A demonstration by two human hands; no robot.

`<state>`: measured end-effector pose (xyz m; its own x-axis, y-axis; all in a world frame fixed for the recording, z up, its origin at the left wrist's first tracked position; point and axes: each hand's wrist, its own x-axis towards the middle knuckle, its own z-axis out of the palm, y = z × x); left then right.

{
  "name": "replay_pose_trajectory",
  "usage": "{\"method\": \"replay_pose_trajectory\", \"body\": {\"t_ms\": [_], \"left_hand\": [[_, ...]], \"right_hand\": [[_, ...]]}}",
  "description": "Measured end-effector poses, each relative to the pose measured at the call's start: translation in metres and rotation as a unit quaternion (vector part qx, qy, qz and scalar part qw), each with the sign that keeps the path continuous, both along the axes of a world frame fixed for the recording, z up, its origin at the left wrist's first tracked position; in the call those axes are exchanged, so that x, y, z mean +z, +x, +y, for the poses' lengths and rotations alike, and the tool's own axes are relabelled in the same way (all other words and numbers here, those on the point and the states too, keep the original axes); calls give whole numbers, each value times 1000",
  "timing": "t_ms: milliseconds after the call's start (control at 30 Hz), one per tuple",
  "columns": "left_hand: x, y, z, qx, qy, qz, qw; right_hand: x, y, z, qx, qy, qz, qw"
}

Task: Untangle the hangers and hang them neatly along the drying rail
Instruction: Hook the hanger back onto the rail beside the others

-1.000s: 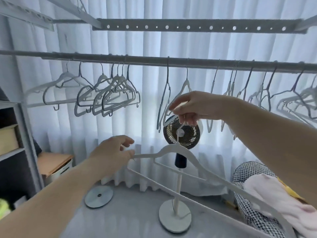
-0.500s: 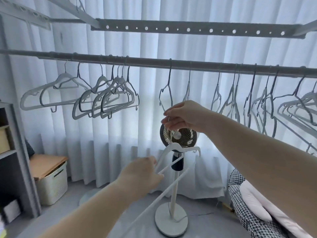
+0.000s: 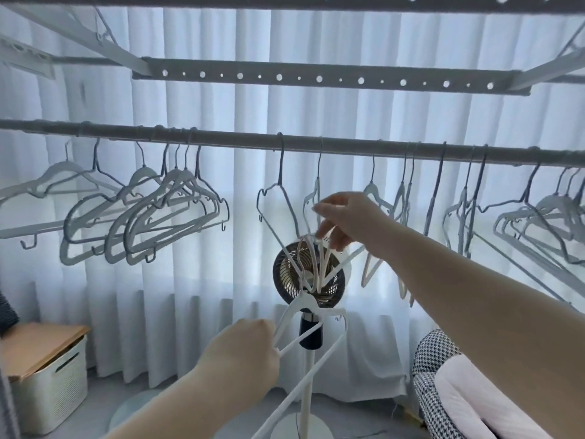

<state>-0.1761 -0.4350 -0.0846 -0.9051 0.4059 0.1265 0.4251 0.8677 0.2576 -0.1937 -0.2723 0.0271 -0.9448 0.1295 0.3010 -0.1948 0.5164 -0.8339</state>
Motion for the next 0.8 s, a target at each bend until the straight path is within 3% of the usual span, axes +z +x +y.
{"method": "replay_pose_trajectory", "body": {"t_ms": [67,133,200,300,633,800], "left_hand": [[1,-3,6,2,-7,7,1000],[4,-3,10,12,-11,9,1000],[4,-2,13,15,-5,10,1000],[6,3,16,18,12,1,1000],[13,30,5,24,-9,34,999],[17,40,2,17,-10,38,999]], "right_hand": [[4,-4,15,-81,180,73,978],[3,-6,26,-125,391,110,905],[2,-6,30,-103,471,84,872],[6,-6,32,-94,483,8,871],[1,-8,34,25,405,-49,913],[-3,-6,33,25,374,-65,925]]}}
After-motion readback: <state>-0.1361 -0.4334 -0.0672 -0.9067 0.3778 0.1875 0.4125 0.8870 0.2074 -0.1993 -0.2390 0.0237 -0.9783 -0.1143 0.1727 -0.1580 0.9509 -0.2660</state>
